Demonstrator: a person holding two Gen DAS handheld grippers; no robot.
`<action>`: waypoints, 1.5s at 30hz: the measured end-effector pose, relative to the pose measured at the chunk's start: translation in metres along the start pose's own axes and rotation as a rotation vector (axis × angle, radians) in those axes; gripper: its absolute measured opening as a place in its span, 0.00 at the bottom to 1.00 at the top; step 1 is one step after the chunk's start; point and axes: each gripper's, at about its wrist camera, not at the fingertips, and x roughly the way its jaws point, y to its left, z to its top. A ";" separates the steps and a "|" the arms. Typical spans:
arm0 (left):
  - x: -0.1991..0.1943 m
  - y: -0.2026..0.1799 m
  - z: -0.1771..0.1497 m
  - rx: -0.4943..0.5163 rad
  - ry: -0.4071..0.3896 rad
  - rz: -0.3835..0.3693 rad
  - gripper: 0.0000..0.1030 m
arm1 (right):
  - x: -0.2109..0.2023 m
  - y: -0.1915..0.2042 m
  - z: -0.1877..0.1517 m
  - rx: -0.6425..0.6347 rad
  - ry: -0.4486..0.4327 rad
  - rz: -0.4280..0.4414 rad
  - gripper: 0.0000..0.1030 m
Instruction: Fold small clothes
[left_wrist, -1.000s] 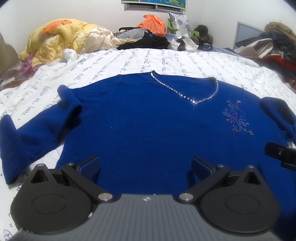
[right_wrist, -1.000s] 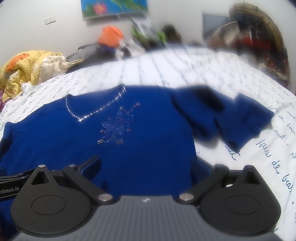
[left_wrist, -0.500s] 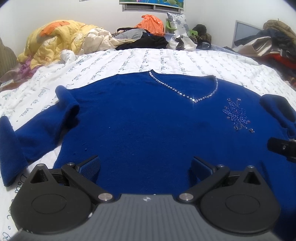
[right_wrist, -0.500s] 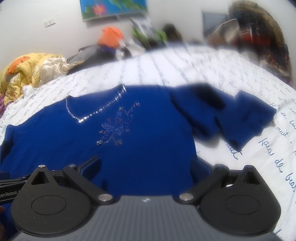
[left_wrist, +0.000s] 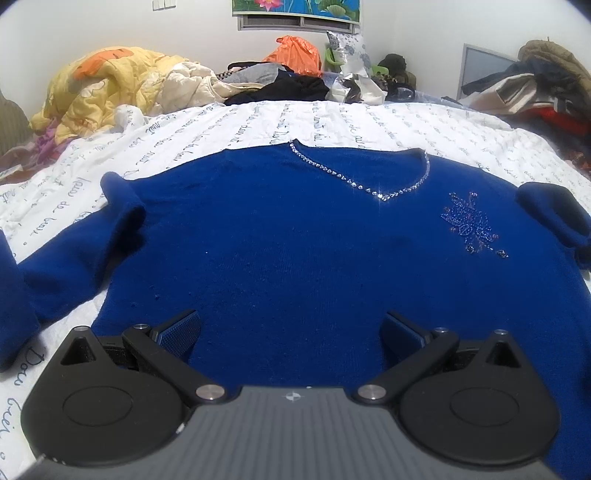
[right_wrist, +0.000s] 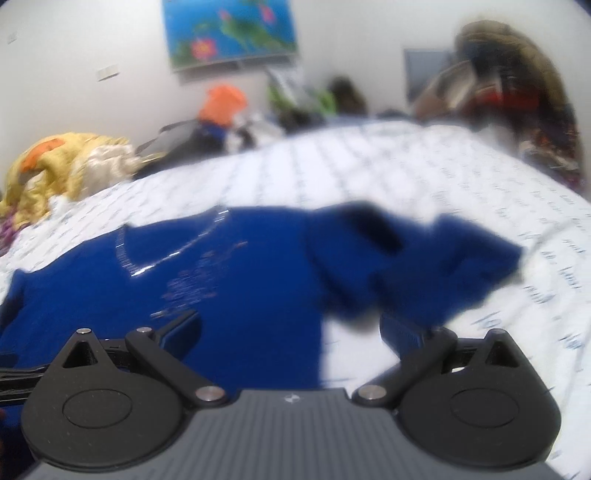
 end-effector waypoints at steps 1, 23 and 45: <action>0.000 0.000 0.000 -0.002 -0.002 0.000 1.00 | 0.003 -0.010 0.003 0.010 -0.001 -0.032 1.00; 0.001 0.000 -0.002 -0.009 -0.007 -0.004 1.00 | 0.030 -0.078 0.028 0.027 -0.050 -0.199 0.09; 0.001 0.000 -0.002 -0.010 -0.007 -0.004 1.00 | 0.036 -0.333 0.092 0.243 0.037 -0.609 0.09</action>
